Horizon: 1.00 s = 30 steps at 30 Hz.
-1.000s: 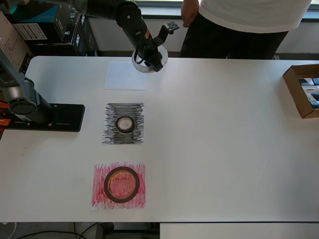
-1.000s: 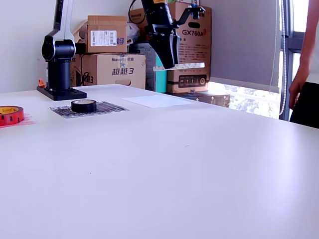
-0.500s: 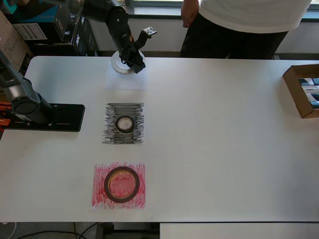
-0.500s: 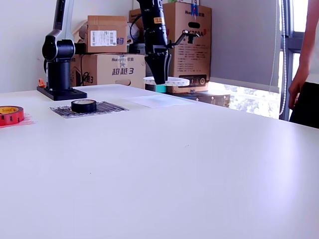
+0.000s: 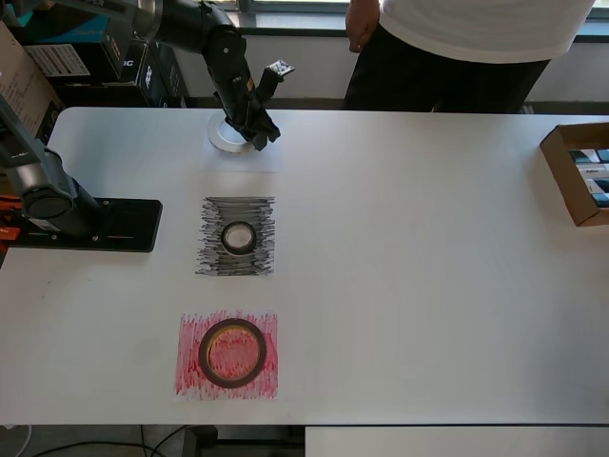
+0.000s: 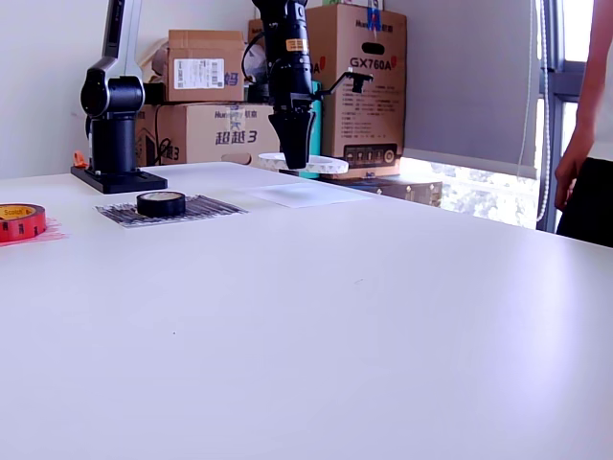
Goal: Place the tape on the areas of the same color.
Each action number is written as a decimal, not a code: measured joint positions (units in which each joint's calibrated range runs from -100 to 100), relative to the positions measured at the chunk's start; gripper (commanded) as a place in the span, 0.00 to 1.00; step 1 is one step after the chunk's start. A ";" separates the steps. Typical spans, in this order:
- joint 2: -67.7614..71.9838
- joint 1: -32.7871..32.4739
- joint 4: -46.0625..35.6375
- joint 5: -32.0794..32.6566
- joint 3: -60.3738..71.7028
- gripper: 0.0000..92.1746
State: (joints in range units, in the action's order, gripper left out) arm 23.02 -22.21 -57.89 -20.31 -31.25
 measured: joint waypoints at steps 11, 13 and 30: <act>4.35 1.53 2.59 -0.80 1.16 0.00; 4.85 1.66 2.59 -0.80 1.16 0.00; 6.03 -0.02 2.69 -0.80 0.07 0.00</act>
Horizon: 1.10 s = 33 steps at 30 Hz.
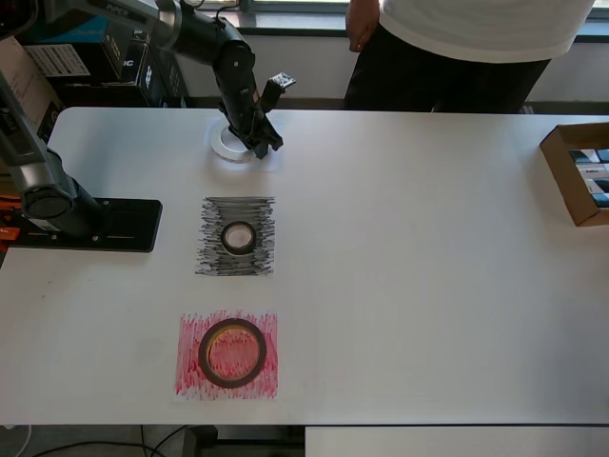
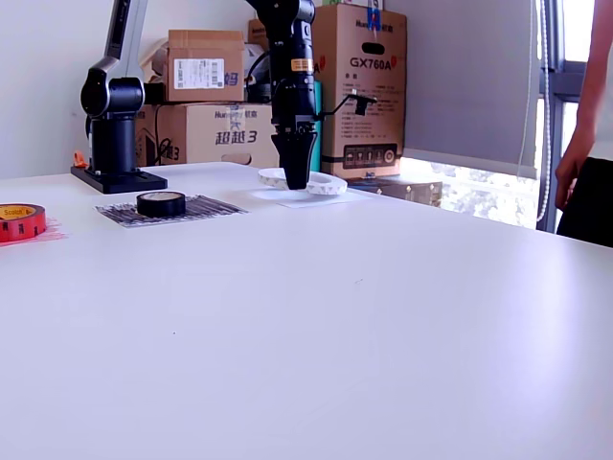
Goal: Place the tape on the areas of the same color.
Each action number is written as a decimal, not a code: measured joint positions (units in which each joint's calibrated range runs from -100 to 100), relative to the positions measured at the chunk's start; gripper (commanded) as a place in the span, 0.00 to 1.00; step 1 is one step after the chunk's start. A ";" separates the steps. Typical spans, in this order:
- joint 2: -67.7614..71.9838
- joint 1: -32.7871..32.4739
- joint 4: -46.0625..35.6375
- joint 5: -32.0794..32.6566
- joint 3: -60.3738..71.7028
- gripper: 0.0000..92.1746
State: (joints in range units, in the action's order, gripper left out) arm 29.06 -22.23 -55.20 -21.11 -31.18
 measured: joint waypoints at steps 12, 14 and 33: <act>1.21 0.00 -0.08 0.00 1.11 0.00; 1.33 0.00 -0.08 0.00 1.11 0.00; 1.33 0.00 -0.05 0.12 0.80 0.33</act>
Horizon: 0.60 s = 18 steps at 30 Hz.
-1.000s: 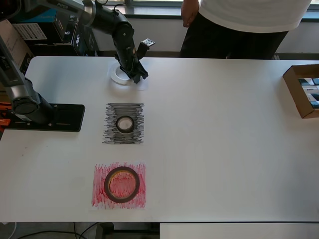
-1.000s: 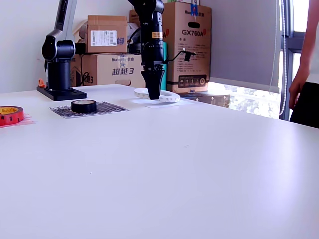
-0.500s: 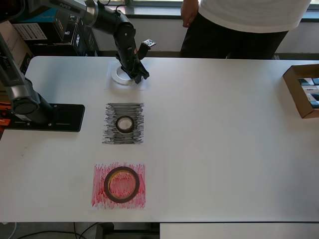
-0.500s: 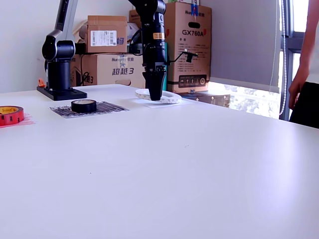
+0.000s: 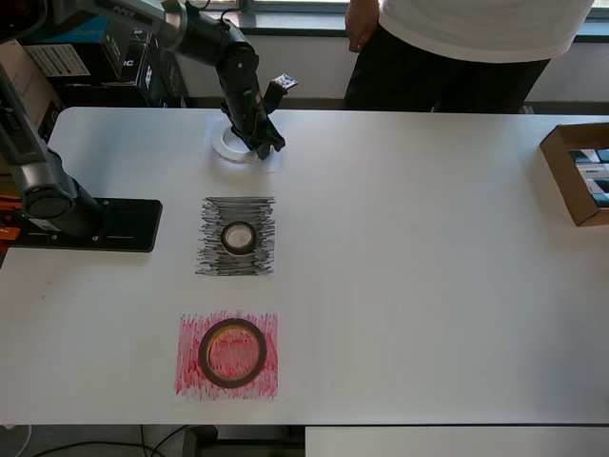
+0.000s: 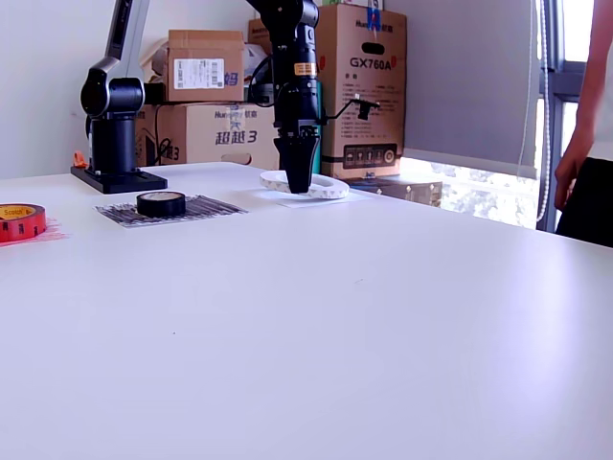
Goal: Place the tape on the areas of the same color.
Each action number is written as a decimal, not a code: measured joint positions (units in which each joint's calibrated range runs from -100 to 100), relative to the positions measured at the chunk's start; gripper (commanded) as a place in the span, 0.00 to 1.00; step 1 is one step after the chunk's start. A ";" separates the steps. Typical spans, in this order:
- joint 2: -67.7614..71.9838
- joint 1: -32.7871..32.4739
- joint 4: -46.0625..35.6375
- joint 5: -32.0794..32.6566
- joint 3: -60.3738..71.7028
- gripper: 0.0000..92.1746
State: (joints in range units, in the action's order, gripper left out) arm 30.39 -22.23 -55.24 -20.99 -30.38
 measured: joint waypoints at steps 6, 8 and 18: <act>0.00 0.00 0.00 0.00 -0.75 0.52; 0.00 0.00 0.00 0.00 -0.75 0.52; -1.27 0.29 -0.25 -0.14 1.04 0.52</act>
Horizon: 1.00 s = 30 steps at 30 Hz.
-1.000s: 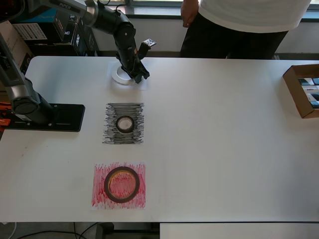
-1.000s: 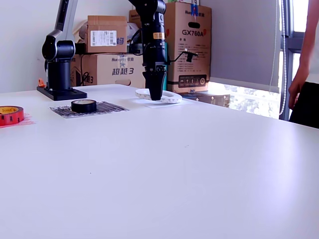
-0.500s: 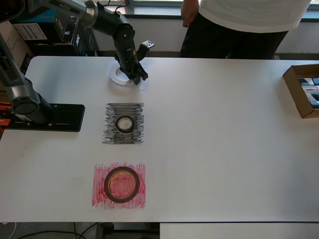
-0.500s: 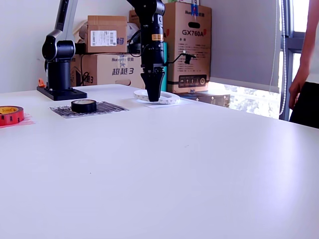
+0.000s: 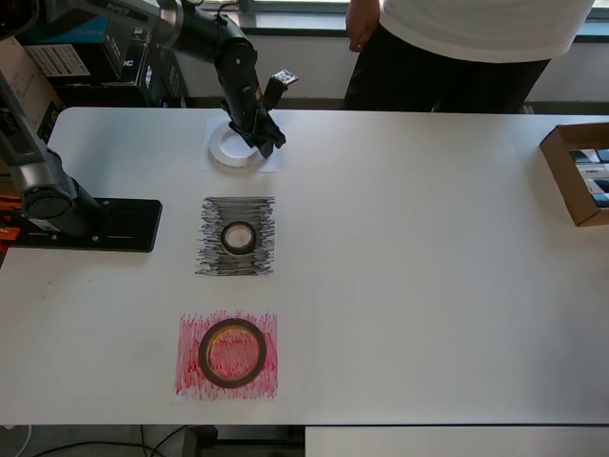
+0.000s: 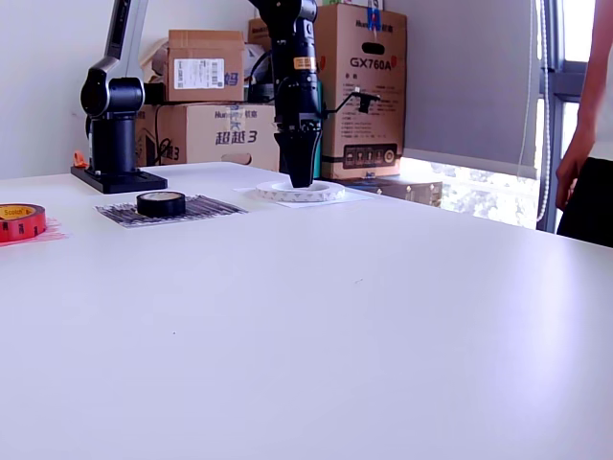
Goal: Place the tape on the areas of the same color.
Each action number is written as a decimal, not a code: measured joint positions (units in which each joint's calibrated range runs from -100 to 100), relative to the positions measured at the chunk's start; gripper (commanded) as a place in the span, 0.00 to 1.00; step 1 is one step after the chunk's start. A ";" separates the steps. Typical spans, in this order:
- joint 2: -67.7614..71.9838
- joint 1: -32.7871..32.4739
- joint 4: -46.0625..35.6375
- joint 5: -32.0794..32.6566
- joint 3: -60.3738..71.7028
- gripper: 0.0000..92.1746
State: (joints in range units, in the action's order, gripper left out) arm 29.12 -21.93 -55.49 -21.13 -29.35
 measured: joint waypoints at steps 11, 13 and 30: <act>-10.17 4.73 -1.29 0.00 1.82 0.52; -14.12 6.32 -1.64 0.08 1.56 0.52; -51.72 12.36 -0.33 -5.44 -2.08 0.10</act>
State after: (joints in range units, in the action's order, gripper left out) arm -22.60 -9.58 -55.82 -26.56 -31.43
